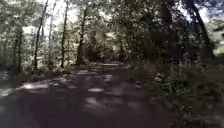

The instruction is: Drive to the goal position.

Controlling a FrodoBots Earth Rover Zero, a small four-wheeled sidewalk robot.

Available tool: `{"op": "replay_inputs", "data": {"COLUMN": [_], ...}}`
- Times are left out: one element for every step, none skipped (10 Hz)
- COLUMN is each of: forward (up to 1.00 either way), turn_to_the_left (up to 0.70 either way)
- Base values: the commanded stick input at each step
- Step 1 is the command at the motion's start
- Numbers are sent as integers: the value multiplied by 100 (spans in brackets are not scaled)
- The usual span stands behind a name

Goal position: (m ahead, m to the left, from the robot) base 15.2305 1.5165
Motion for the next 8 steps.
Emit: {"op": "replay_inputs", "data": {"forward": [45,45,45,45,45,45,45,45], "turn_to_the_left": [0,0,0,0,0,0,0,0]}}
